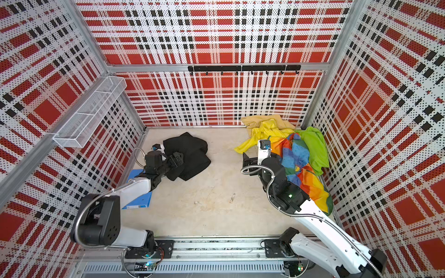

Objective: Pick out a specific cloth from the pile

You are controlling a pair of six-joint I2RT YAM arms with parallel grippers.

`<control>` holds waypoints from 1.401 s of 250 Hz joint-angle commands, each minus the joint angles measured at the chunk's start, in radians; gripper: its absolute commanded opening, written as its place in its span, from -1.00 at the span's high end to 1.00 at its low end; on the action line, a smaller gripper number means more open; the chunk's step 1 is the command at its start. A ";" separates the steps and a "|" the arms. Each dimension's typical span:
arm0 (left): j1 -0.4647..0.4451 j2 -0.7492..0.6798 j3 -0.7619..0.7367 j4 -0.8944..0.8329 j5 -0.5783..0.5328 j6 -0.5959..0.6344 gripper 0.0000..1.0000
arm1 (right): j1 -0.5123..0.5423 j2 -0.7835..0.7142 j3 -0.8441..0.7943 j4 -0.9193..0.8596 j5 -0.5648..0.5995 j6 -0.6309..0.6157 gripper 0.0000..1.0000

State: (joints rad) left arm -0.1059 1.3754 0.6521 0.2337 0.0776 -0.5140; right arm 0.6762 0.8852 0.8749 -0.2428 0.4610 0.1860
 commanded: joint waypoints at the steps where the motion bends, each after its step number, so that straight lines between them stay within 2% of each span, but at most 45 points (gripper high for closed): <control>1: -0.030 -0.125 -0.042 -0.031 -0.035 0.024 -0.99 | -0.021 -0.034 -0.038 0.043 0.019 -0.046 -1.00; 42: -0.072 -0.305 -0.101 -0.066 -0.083 0.080 -0.98 | -0.084 -0.076 -0.130 0.068 -0.019 -0.012 -1.00; 79: -0.083 -0.438 -0.172 -0.051 -0.194 0.091 -0.98 | -0.139 -0.144 -0.263 0.140 0.023 0.025 -1.00; 100: -0.063 -0.469 -0.236 0.021 -0.226 0.091 -0.98 | -0.176 -0.179 -0.316 0.167 0.066 0.054 -1.00; 135: 0.017 -0.460 -0.317 0.124 -0.205 0.048 -0.98 | -0.225 -0.176 -0.323 0.157 0.039 0.061 -1.00; 156: 0.056 -0.430 -0.350 0.232 -0.160 0.074 -0.99 | -0.227 -0.162 -0.323 0.170 0.048 0.049 -1.00; 203: 0.058 -0.319 -0.303 0.257 -0.265 0.227 -0.98 | -0.235 -0.127 -0.316 0.176 0.072 0.047 -1.00; 233: 0.064 -0.219 -0.262 0.313 -0.254 0.324 -0.98 | -0.236 -0.122 -0.322 0.177 0.089 0.050 -1.00; 274: 0.008 -0.055 -0.305 0.588 -0.311 0.510 -0.99 | -0.240 -0.121 -0.335 0.183 0.111 0.050 -1.00; 316: -0.044 0.101 -0.352 0.862 -0.353 0.631 -0.98 | -0.328 -0.118 -0.414 0.247 0.010 0.039 -1.00; 335: -0.042 0.129 -0.351 0.892 -0.365 0.627 -0.99 | -0.383 -0.120 -0.437 0.294 -0.057 0.032 -1.00; 350: -0.006 0.119 -0.367 0.888 -0.322 0.585 -0.98 | -0.428 -0.113 -0.451 0.330 -0.108 0.012 -1.00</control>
State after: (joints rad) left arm -0.1429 1.4998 0.3065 0.9508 -0.2489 0.0479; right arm 0.3164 0.7639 0.4496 -0.0399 0.4690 0.2272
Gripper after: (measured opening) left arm 0.992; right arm 0.999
